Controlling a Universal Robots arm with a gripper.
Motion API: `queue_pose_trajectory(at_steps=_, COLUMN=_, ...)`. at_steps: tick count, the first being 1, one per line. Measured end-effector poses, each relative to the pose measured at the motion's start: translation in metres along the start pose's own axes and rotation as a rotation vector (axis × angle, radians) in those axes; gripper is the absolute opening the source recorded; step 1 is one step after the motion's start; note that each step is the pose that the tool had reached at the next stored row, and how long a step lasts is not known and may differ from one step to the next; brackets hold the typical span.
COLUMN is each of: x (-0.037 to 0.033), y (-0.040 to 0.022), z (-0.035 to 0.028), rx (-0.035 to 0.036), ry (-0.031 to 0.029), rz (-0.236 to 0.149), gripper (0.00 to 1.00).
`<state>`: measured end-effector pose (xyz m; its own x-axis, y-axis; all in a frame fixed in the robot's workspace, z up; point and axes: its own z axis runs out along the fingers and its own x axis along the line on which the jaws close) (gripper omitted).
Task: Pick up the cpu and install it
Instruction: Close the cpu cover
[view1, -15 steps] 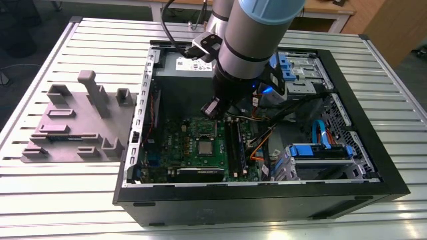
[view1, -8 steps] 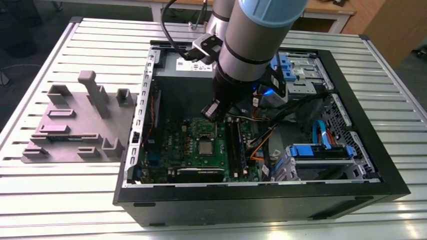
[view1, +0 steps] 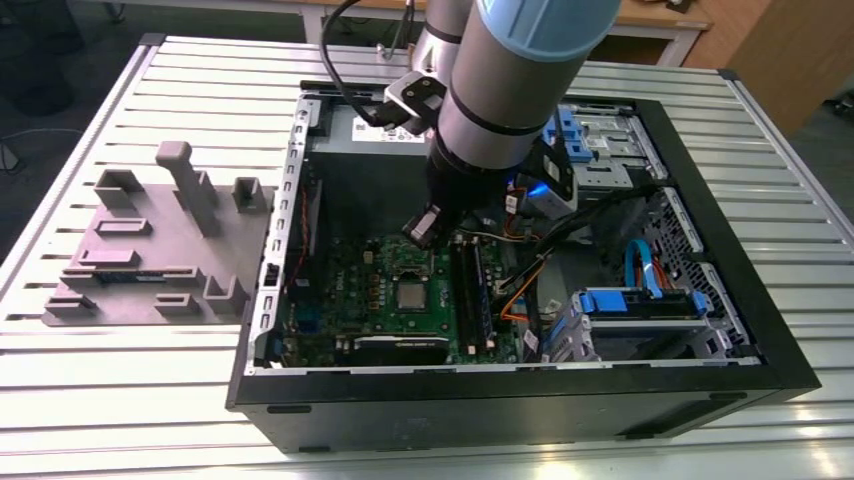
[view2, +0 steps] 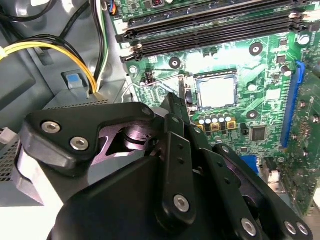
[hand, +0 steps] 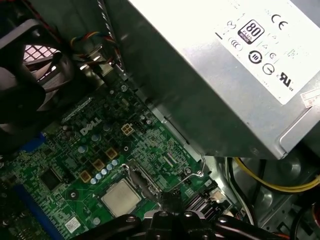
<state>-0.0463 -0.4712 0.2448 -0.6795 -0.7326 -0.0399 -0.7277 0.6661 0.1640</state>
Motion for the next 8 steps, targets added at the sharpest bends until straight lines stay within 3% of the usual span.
queue_pose_trajectory(at_steps=8, x=0.0044, y=-0.0039, z=-0.0009, rx=0.0002, ry=0.0003, rz=0.0, gripper=0.11)
